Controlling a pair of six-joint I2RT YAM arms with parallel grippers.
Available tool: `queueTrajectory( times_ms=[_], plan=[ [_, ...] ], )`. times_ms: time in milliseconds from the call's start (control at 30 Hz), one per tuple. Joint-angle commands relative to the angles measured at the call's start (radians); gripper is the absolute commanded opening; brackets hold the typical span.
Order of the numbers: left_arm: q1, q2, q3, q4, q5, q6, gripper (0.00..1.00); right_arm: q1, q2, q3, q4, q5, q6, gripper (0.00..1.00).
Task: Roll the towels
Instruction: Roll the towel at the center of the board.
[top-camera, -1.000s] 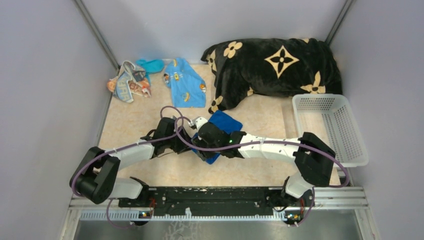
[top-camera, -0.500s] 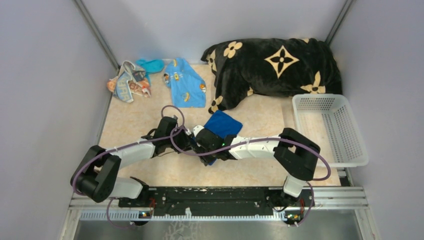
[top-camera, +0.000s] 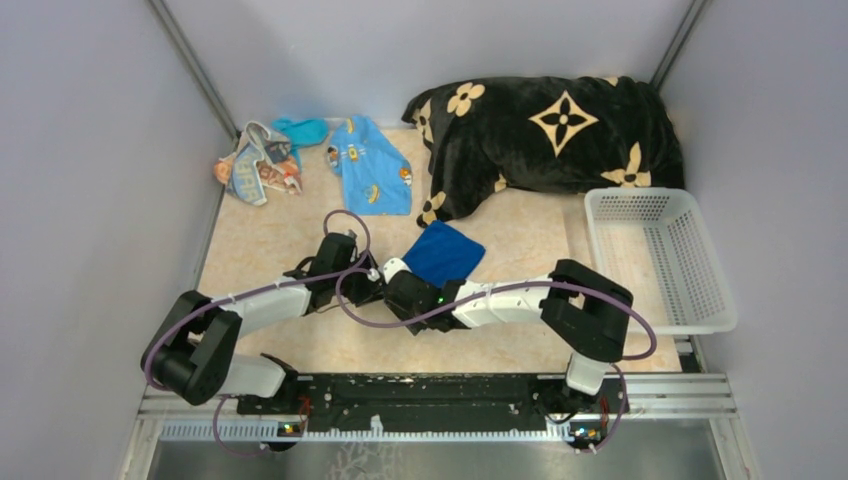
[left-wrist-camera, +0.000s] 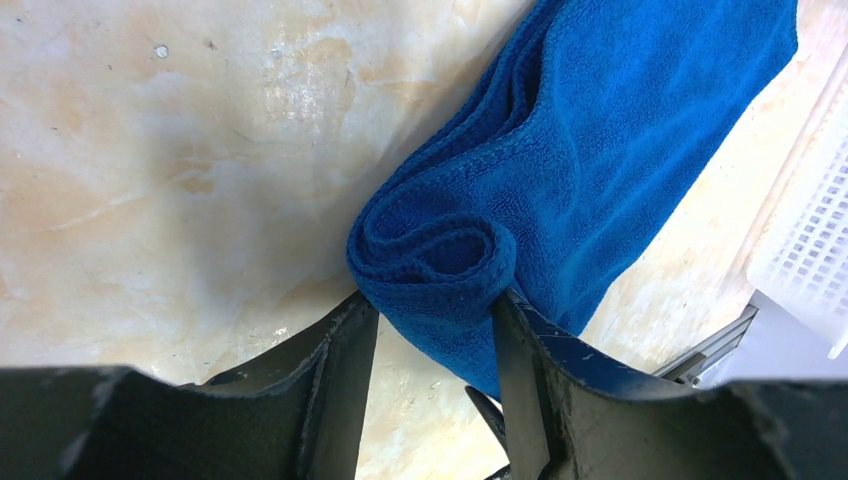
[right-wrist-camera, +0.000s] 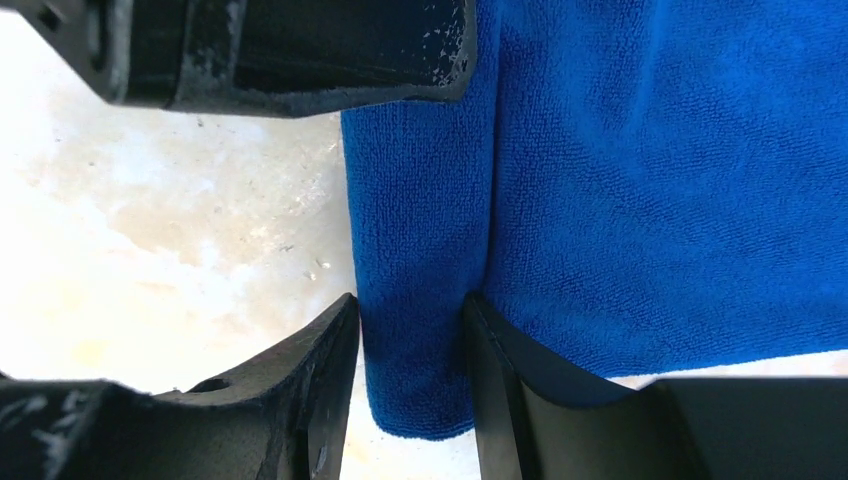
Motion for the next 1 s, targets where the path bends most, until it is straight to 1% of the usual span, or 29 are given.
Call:
queueTrajectory(
  times_ms=[0, 67, 133, 200, 267, 333, 400, 533, 633, 800, 967],
  plan=[
    [0.001, 0.044, -0.026, -0.146, -0.106, 0.053, 0.54, 0.014, 0.056, -0.019, -0.161, 0.094, -0.017, 0.43],
    [0.001, 0.051, -0.028, -0.144, -0.105, 0.053, 0.54, 0.019, 0.071, -0.018, -0.159, 0.095, -0.026, 0.42],
    [0.001, 0.056, -0.029, -0.14, -0.098, 0.048, 0.54, 0.024, 0.094, -0.01, -0.164, 0.098, -0.032, 0.38],
    [0.001, 0.052, -0.029, -0.14, -0.092, 0.041, 0.55, 0.024, 0.112, -0.003, -0.168, 0.087, -0.036, 0.29],
    [0.002, 0.034, -0.027, -0.148, -0.093, 0.04, 0.56, 0.024, 0.112, 0.003, -0.16, 0.039, -0.04, 0.2],
    [0.001, -0.001, -0.024, -0.176, -0.108, 0.034, 0.6, 0.023, 0.091, 0.003, -0.137, -0.045, -0.052, 0.11],
    [0.002, -0.054, -0.029, -0.201, -0.129, 0.024, 0.65, 0.009, 0.058, -0.003, -0.098, -0.167, -0.054, 0.01],
    [0.002, -0.172, -0.038, -0.26, -0.152, -0.003, 0.71, -0.062, -0.009, -0.05, 0.039, -0.433, 0.0, 0.0],
    [0.003, -0.255, -0.043, -0.302, -0.152, -0.015, 0.75, -0.14, -0.037, -0.098, 0.156, -0.635, 0.062, 0.0],
    [0.005, -0.332, -0.064, -0.301, -0.097, -0.048, 0.77, -0.225, -0.028, -0.152, 0.309, -0.837, 0.151, 0.0],
    [0.003, -0.33, -0.059, -0.251, -0.027, -0.084, 0.78, -0.302, 0.012, -0.239, 0.508, -0.983, 0.287, 0.0]
  ],
)
